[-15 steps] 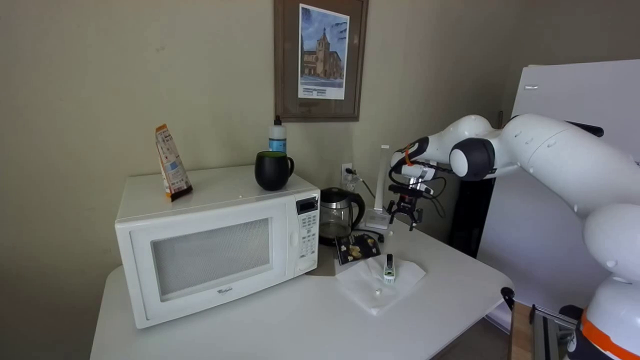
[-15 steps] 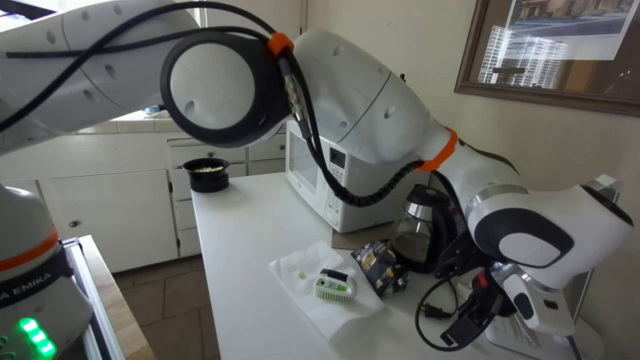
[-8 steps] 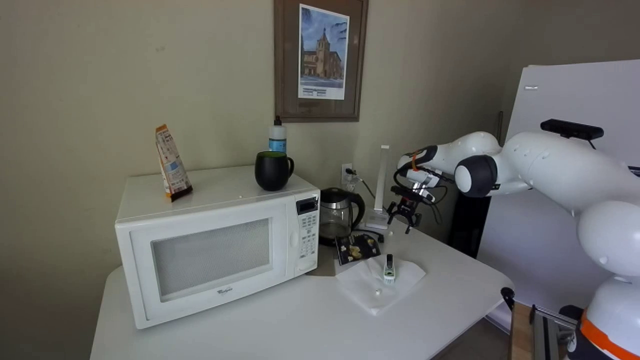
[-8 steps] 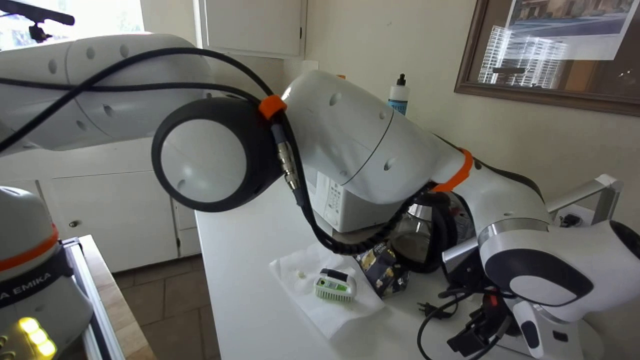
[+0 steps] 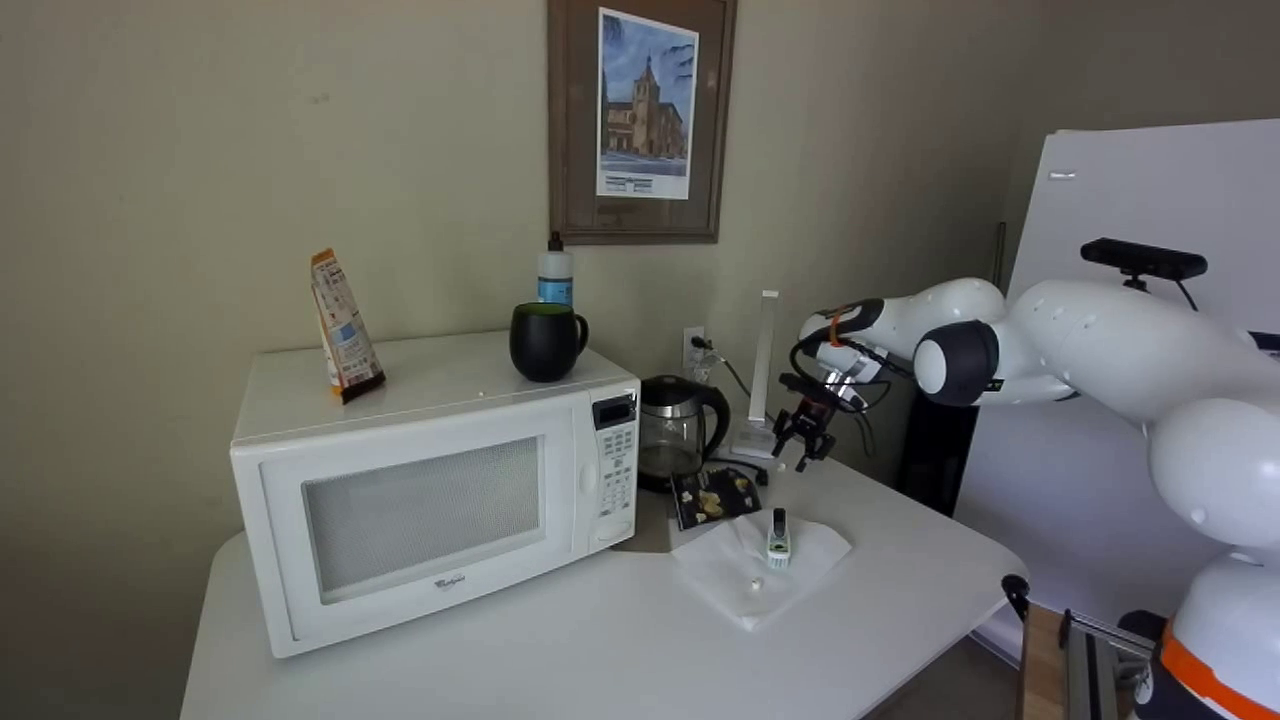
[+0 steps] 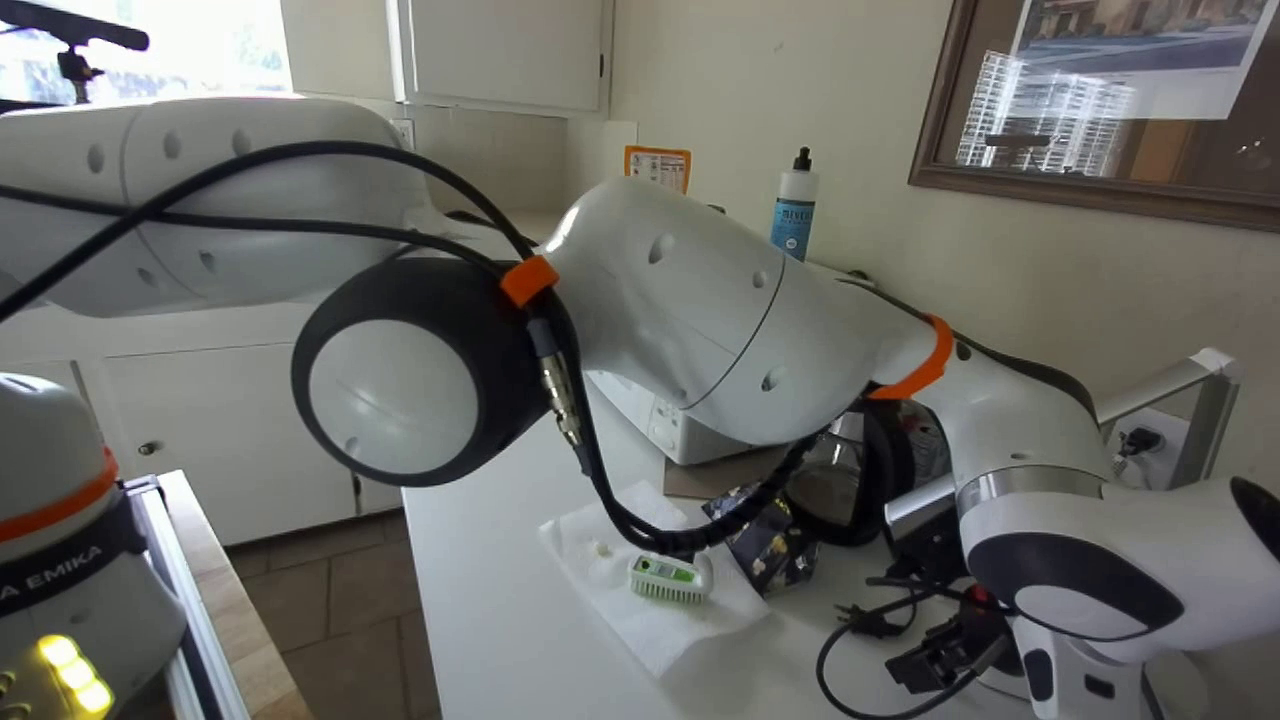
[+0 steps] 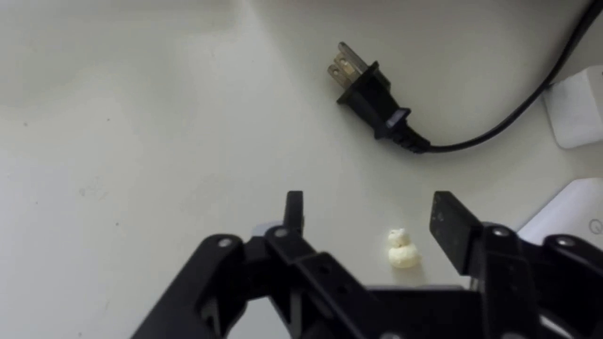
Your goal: Pick up the piece of popcorn on the right and put it in the black packet
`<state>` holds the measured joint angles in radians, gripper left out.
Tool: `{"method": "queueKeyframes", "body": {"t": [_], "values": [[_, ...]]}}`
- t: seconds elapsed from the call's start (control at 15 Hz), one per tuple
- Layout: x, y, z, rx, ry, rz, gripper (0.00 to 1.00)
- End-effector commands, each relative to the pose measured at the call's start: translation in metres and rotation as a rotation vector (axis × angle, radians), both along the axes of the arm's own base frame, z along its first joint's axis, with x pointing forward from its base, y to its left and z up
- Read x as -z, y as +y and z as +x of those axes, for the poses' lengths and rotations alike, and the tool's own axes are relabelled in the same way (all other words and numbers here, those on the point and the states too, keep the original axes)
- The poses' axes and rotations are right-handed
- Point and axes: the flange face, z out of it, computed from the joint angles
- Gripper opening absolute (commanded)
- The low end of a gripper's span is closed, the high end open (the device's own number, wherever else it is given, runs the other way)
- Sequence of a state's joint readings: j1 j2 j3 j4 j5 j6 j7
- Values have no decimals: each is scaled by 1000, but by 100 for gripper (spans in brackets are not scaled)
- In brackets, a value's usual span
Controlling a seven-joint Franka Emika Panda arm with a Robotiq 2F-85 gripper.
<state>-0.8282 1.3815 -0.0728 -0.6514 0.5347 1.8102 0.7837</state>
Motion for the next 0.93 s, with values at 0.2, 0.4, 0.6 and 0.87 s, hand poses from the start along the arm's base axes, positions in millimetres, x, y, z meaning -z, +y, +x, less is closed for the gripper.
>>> {"method": "queueKeyframes", "body": {"t": [0.2, 0.4, 0.6, 0.87], "values": [[11, -11, -2, 106, 33, -35, 52], [14, -15, -4, 130, 48, -58, 56], [15, -16, -3, 148, 35, -62, 55], [15, -13, 1, 162, 31, -57, 53]]}}
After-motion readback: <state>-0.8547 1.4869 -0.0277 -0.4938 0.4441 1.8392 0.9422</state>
